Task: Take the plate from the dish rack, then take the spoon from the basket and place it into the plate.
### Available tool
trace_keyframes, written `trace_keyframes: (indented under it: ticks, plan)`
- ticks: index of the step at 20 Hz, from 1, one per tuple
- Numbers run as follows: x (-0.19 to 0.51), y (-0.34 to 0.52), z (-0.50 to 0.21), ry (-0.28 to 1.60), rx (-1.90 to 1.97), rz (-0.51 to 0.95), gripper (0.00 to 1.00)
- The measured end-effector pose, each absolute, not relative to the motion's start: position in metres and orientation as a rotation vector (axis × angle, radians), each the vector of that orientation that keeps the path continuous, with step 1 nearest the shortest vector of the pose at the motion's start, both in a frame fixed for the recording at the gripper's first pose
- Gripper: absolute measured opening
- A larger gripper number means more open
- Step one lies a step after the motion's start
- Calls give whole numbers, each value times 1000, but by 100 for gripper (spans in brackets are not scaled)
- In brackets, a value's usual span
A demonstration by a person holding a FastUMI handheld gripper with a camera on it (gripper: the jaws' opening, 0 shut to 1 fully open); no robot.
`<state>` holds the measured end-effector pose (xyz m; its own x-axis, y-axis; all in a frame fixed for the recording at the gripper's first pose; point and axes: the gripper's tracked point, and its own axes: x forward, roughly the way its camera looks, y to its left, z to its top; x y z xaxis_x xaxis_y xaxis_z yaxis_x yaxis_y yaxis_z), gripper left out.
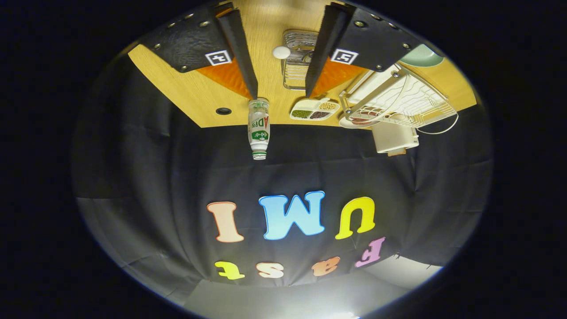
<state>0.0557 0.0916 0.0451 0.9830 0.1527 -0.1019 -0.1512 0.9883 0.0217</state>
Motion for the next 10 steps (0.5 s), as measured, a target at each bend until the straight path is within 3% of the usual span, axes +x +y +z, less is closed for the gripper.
trace_keyframes:
  ticks: [2,3,5,7,10]
  plan:
    - [63,95,41,105,24,151,47]
    - [58,102,41,115,31,177,25]
    - [53,108,38,129,27,199,25]
    - [50,112,40,149,12,203,14]
    - [42,121,48,168,-2,222,14]
